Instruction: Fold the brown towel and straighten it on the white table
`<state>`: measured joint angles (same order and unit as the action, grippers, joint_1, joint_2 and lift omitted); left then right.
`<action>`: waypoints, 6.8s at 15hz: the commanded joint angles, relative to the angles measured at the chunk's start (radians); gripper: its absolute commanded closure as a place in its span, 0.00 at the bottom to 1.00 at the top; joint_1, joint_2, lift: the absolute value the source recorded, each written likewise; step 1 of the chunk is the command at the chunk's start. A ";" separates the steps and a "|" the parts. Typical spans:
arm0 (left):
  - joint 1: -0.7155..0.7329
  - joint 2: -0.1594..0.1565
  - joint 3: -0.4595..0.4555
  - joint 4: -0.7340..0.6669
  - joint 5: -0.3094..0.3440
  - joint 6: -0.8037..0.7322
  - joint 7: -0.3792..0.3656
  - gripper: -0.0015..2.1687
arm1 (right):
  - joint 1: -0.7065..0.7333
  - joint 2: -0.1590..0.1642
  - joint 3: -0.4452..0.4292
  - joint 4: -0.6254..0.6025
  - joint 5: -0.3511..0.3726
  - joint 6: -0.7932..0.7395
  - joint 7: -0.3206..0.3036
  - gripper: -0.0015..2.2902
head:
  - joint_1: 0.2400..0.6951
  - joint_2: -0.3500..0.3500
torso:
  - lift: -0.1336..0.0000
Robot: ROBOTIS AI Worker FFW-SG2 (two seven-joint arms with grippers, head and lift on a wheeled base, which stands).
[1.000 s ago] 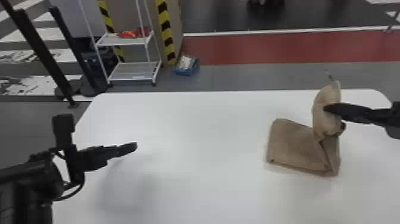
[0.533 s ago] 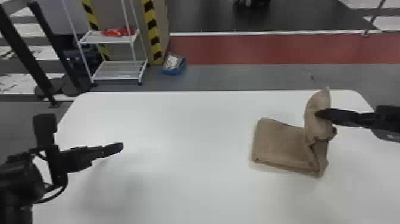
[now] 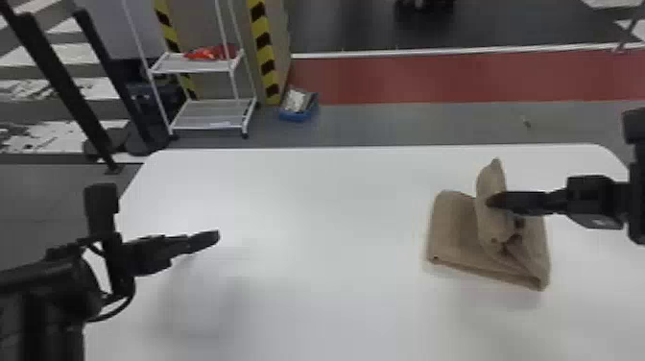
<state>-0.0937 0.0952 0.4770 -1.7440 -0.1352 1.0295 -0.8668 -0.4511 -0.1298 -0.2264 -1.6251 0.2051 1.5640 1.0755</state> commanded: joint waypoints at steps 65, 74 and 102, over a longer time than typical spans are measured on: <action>-0.023 0.011 -0.001 0.047 -0.021 -0.027 -0.021 0.03 | 0.430 -0.047 0.444 -0.498 0.547 0.008 0.291 0.89 | 1.00 0.84 | 0.07; -0.018 0.011 0.002 0.054 -0.023 -0.036 -0.031 0.03 | 0.292 -0.041 0.437 -0.286 0.654 0.008 0.291 0.89 | 1.00 0.81 | 0.07; -0.020 0.011 0.003 0.055 -0.021 -0.051 -0.029 0.03 | 0.005 0.073 0.137 0.122 0.280 0.008 -0.192 0.89 | 1.00 0.67 | 0.07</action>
<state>-0.1135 0.1058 0.4798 -1.6889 -0.1573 0.9780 -0.8964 -0.4467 -0.0570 -0.0748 -1.4991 0.5249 1.5638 0.8896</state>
